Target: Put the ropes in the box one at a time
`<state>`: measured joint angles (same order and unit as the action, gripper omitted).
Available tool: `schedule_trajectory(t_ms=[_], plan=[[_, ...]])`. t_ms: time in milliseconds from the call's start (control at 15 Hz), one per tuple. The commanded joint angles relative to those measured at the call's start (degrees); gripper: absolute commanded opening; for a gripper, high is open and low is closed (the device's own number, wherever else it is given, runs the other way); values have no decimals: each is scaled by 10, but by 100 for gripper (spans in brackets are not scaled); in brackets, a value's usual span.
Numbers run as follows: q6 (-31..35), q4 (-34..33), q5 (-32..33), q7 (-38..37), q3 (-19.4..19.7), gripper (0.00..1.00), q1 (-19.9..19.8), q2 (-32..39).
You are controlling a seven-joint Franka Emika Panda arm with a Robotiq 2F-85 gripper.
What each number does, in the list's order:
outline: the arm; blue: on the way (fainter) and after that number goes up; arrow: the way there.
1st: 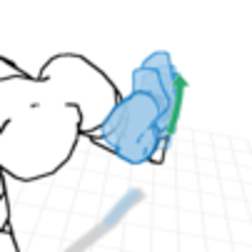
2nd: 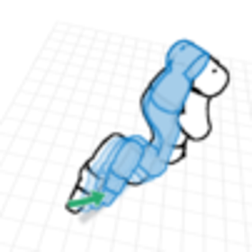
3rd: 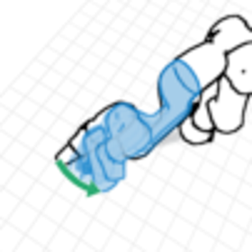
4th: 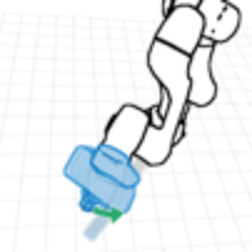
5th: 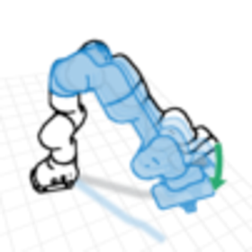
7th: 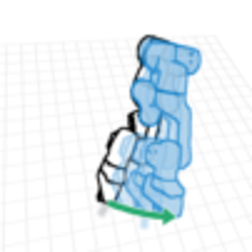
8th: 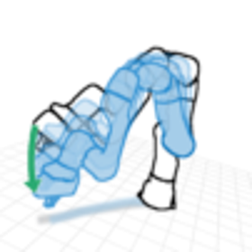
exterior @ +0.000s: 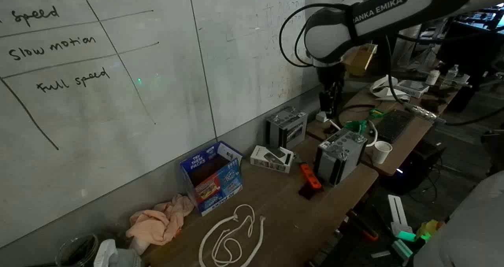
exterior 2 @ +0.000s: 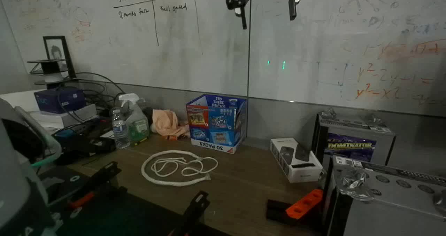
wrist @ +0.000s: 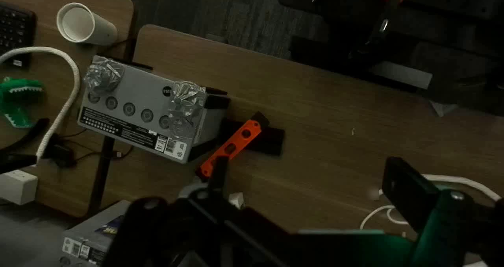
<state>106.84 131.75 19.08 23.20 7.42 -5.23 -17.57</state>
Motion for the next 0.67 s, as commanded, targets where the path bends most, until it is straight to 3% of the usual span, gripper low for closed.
schedule_trajectory(t_ms=[0,333,600], plan=[[-1,-3,0,-1,2,100,3,0],[-1,-6,1,-1,2,100,3,-2],[44,55,-34,-36,-3,100,14,-10]])
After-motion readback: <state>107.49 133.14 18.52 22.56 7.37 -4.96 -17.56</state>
